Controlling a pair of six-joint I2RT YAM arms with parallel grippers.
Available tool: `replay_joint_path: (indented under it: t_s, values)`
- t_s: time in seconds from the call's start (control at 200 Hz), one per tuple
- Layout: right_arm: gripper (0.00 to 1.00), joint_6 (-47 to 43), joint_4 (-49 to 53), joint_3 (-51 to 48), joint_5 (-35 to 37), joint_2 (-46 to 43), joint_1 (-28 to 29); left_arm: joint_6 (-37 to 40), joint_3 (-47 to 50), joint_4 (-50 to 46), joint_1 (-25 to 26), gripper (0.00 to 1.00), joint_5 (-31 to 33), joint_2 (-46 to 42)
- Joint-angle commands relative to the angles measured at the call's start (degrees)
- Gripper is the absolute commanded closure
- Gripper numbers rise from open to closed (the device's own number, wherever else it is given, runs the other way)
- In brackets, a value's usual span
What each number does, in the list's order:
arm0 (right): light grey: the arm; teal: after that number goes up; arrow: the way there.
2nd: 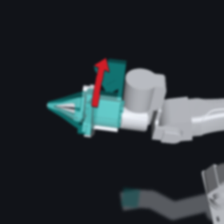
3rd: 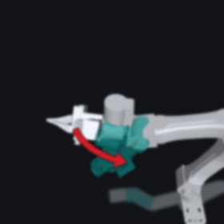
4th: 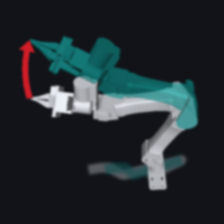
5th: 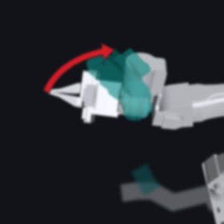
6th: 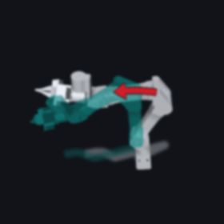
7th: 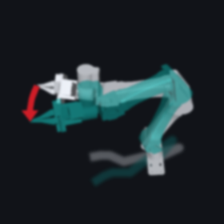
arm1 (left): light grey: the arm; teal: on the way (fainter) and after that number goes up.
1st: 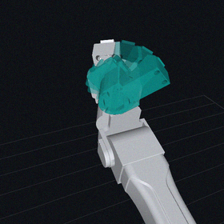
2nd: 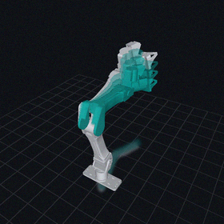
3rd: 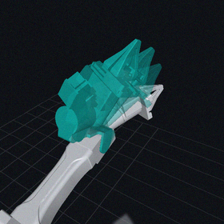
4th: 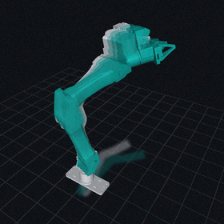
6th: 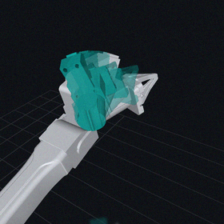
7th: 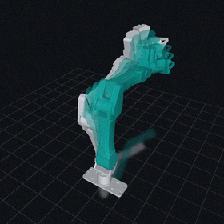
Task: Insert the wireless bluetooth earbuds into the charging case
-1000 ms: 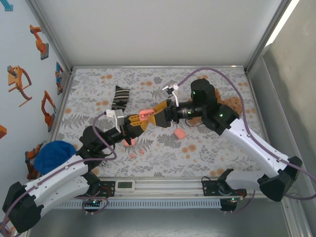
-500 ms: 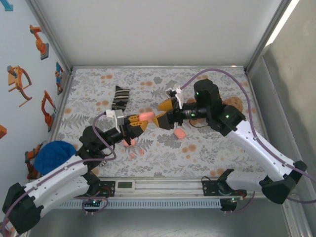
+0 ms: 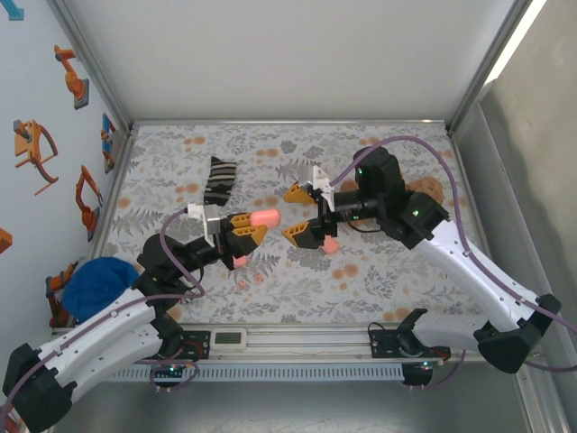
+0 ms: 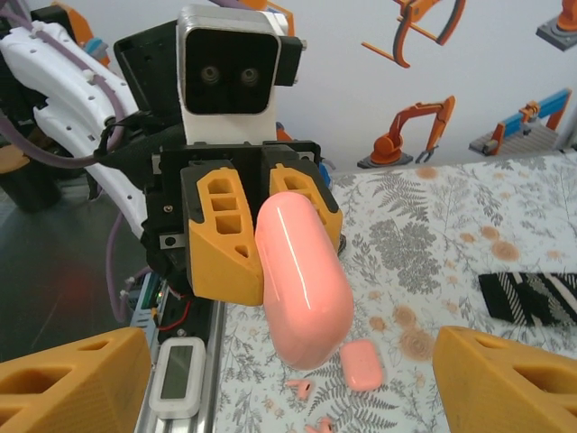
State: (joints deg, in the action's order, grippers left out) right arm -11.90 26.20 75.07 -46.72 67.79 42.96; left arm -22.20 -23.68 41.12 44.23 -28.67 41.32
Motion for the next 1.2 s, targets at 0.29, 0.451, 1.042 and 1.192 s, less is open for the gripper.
replay_joint_path:
  t_s: [0.29, 0.451, 1.042, 1.192]
  values:
    - [0.24, -1.2, -4.2, 1.6, -5.2, 3.0, 1.4, 2.5, -0.7, -0.5, 0.0, 1.0, -2.5, -2.9]
    - [0.29, -1.1, -4.5, 2.1, -5.1, 4.2, 3.0, 3.1, -0.8, -1.6, 0.1, 1.0, -2.4, -3.7]
    - [0.69, 1.6, -4.9, 3.9, -5.6, 7.3, 5.0, 4.2, -0.8, -3.9, 0.0, 1.0, -0.8, -5.1]
    - [0.76, 1.8, -4.8, 3.4, -5.3, 6.9, 5.0, 4.3, -0.8, -4.2, 0.0, 1.0, -0.3, -5.1]
